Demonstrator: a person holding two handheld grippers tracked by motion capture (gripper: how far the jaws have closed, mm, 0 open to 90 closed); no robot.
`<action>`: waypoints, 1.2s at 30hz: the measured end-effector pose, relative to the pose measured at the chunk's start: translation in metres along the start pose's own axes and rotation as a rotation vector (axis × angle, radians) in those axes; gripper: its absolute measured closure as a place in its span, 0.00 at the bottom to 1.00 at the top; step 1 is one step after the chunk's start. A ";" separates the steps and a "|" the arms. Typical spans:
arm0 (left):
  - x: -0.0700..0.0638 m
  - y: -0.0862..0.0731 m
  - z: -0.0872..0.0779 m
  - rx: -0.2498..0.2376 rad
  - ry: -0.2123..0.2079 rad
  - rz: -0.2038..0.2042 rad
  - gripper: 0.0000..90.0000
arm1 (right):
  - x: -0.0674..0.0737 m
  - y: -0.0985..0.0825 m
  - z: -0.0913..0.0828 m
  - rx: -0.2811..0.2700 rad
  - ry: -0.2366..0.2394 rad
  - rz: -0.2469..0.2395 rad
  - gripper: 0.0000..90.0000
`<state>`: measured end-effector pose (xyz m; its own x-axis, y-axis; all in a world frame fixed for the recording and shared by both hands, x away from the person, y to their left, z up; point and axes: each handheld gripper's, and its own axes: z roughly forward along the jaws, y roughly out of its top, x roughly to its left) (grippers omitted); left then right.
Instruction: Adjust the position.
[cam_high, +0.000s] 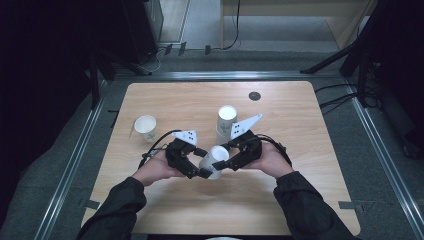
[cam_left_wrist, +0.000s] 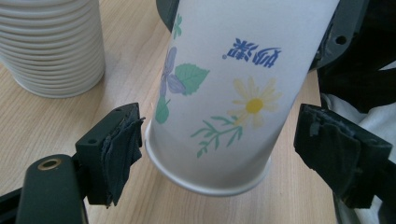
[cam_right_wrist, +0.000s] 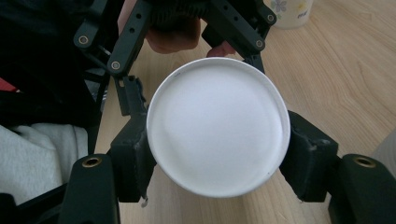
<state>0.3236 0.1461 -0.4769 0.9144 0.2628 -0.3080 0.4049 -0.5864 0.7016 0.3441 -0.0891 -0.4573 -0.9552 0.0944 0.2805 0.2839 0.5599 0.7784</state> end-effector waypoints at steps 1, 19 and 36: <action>0.000 0.000 0.001 0.001 0.001 0.001 0.18 | 0.000 0.000 0.000 0.001 0.000 0.000 0.39; -0.003 0.002 0.001 -0.014 -0.005 0.054 0.33 | -0.001 0.001 0.002 -0.004 0.022 0.039 0.39; -0.001 0.002 -0.003 -0.001 -0.011 0.036 0.36 | -0.001 0.000 0.004 0.007 0.010 0.021 0.34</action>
<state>0.3236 0.1468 -0.4737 0.9283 0.2334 -0.2893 0.3717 -0.5944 0.7131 0.3448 -0.0856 -0.4600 -0.9483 0.0976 0.3021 0.3028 0.5636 0.7685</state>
